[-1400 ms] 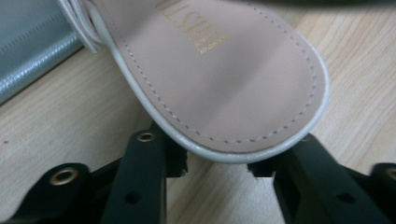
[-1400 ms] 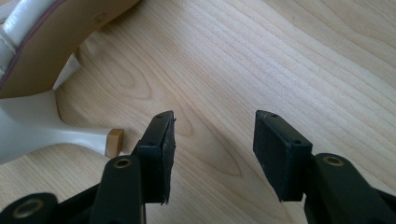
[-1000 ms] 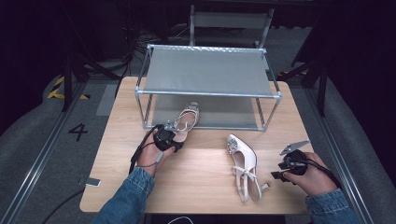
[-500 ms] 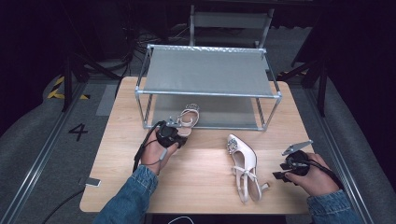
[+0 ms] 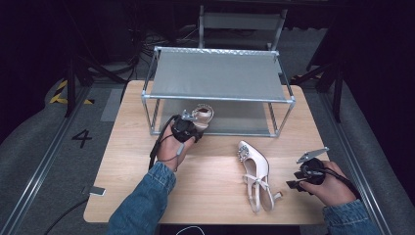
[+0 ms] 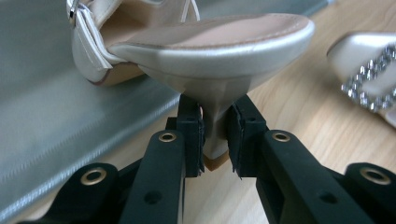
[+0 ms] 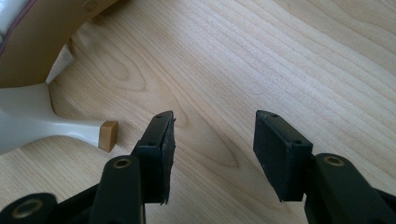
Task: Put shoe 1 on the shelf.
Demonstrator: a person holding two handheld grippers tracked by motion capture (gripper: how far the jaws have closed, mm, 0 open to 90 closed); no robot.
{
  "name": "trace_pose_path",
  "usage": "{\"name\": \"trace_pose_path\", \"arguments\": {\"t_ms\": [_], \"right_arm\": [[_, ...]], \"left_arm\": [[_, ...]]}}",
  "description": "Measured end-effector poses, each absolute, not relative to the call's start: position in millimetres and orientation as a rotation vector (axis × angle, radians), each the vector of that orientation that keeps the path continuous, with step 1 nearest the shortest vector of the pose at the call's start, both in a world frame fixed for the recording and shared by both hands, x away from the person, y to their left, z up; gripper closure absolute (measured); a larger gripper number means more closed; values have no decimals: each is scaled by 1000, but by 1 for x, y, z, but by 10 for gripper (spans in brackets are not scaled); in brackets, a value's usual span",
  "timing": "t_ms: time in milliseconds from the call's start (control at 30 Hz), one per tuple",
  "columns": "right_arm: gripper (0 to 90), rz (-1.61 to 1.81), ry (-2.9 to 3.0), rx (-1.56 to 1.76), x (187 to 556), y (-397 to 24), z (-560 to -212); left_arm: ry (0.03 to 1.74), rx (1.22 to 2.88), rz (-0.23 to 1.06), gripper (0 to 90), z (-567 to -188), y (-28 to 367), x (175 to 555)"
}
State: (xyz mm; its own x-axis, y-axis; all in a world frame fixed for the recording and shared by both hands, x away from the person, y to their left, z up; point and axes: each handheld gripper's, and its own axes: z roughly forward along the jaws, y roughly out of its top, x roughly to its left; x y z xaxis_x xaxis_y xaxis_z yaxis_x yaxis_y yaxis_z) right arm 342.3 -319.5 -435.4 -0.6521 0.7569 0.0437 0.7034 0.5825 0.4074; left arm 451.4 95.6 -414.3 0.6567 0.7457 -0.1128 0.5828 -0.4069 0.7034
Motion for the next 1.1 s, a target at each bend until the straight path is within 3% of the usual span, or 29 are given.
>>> {"name": "trace_pose_path", "arguments": {"t_ms": [567, 667, 700, 1100], "right_arm": [[493, 603, 2681, 1247, 342, -320, -437], [493, 604, 2681, 1245, 342, -320, -437], [493, 605, 2684, 1244, 342, -321, -437], [491, 602, 2695, 1232, 345, -319, -439]], "left_arm": [[1081, 2095, 295, 771, -425, 79, 487], [1162, 2070, 298, 770, -430, 81, 495], [1090, 2117, 343, 769, -431, 87, 502], [1068, 2204, 371, 759, -446, 79, 519]]}}
